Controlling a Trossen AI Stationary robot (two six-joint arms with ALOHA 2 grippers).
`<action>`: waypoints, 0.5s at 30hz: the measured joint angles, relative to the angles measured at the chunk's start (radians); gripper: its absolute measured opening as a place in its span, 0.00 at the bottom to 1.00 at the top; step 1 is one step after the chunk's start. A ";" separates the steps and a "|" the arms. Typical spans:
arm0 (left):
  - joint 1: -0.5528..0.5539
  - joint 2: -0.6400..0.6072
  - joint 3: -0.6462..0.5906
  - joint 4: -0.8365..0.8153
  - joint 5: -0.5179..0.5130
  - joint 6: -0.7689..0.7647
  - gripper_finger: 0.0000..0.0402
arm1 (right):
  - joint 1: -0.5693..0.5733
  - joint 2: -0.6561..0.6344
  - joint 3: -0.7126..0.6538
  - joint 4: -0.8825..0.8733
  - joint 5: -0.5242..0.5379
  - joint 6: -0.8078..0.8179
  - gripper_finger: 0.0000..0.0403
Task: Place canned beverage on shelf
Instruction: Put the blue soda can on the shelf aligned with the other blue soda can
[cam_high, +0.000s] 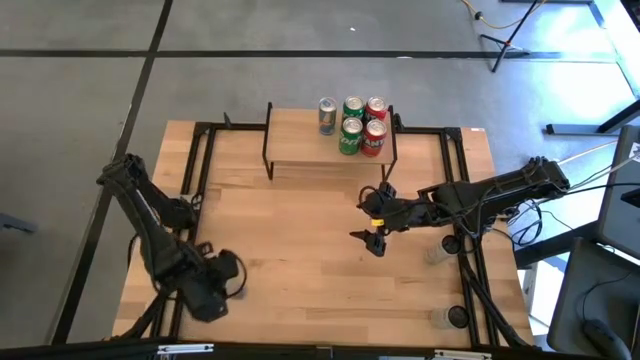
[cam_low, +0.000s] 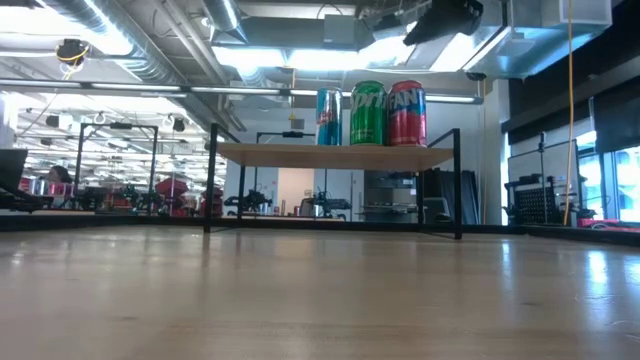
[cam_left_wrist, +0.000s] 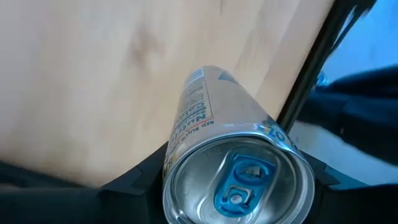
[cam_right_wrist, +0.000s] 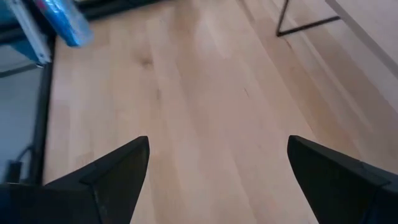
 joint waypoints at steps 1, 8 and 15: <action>0.029 0.000 0.033 -0.016 -0.015 0.040 0.50 | 0.000 0.000 0.000 0.026 -0.013 -0.009 0.91; 0.250 0.000 0.217 -0.021 -0.089 0.326 0.50 | 0.001 0.004 0.000 0.263 -0.135 -0.079 0.83; 0.425 -0.001 0.273 0.097 -0.148 0.560 0.50 | 0.001 0.042 0.000 0.386 -0.142 -0.105 0.55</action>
